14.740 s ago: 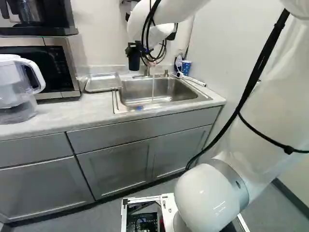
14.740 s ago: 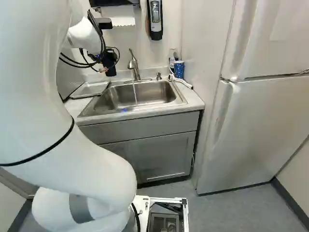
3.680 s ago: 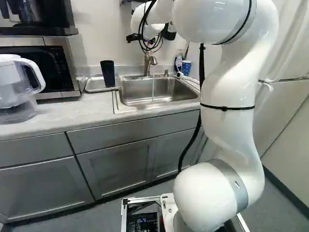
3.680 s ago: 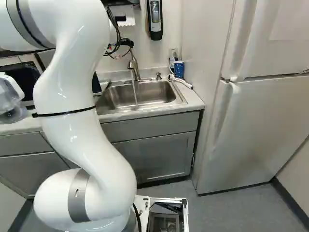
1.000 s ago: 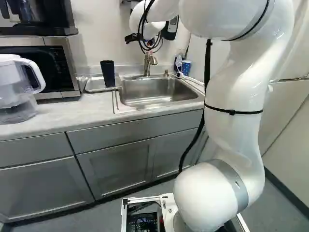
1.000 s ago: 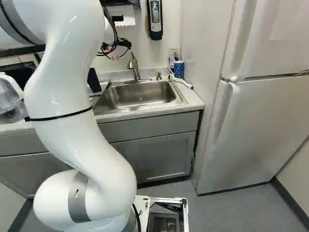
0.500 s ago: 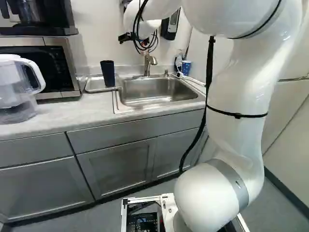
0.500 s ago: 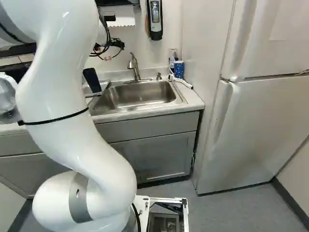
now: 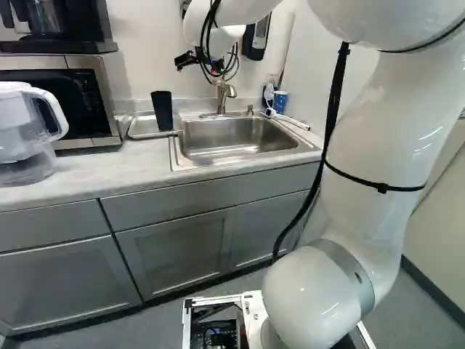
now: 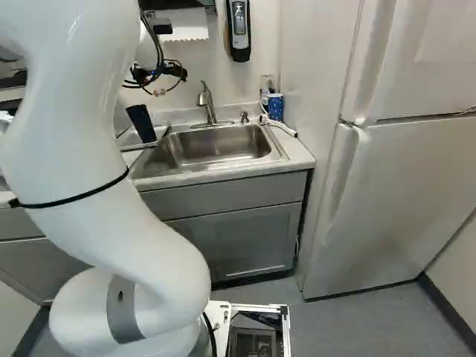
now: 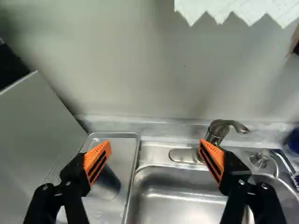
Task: Rinse the cup and place it in the tray
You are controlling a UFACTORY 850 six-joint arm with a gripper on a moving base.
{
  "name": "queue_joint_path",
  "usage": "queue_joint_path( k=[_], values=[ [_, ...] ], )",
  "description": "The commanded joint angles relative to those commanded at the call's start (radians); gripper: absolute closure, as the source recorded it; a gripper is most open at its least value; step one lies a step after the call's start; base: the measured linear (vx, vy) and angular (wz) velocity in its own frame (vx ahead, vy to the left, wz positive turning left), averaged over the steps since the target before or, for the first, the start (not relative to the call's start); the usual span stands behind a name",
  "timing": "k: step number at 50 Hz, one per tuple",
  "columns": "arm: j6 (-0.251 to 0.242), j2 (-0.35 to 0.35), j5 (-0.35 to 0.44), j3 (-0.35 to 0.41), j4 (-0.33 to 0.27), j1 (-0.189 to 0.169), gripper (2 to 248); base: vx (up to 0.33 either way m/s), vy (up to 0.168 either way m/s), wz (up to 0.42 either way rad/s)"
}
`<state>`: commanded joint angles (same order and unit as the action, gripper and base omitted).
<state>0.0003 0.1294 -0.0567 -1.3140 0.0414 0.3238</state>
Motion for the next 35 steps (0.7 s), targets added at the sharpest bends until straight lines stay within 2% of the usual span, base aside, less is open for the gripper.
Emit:
queue_joint_path(
  k=[19,30,35],
  values=[
    [0.0,-0.082,-0.101,0.086,0.0,0.007,3,0.0,0.0,0.0],
    [0.0,-0.135,-0.158,0.14,0.0,-0.003,3,0.0,0.0,0.0],
    [0.0,-0.16,-0.158,0.165,0.0,-0.011,3,0.0,0.0,0.0]
  ],
)
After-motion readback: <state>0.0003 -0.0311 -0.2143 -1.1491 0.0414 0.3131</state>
